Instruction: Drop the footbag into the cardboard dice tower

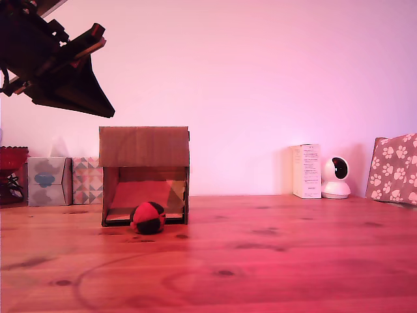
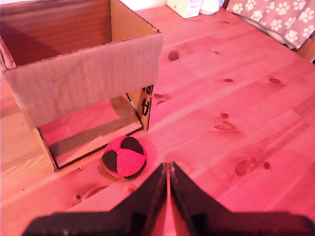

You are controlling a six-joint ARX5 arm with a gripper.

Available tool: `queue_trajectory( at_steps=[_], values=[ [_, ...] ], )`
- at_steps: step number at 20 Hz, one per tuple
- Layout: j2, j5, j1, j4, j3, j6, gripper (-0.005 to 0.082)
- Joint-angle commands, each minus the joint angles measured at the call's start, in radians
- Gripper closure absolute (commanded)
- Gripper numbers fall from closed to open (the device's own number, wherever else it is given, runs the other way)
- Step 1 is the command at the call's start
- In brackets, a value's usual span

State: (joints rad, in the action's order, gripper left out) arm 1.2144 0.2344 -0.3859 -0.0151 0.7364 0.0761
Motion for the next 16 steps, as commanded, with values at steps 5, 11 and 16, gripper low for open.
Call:
queue_trajectory(
  at_steps=[5,11,16],
  values=[
    [0.009,0.001,-0.002,0.0,-0.022,0.003,0.0788],
    [0.009,0.001,-0.002,-0.005,-0.022,0.002,0.0788],
    [0.034,0.009,-0.003,0.009,-0.025,-0.024,0.0789]
  ],
)
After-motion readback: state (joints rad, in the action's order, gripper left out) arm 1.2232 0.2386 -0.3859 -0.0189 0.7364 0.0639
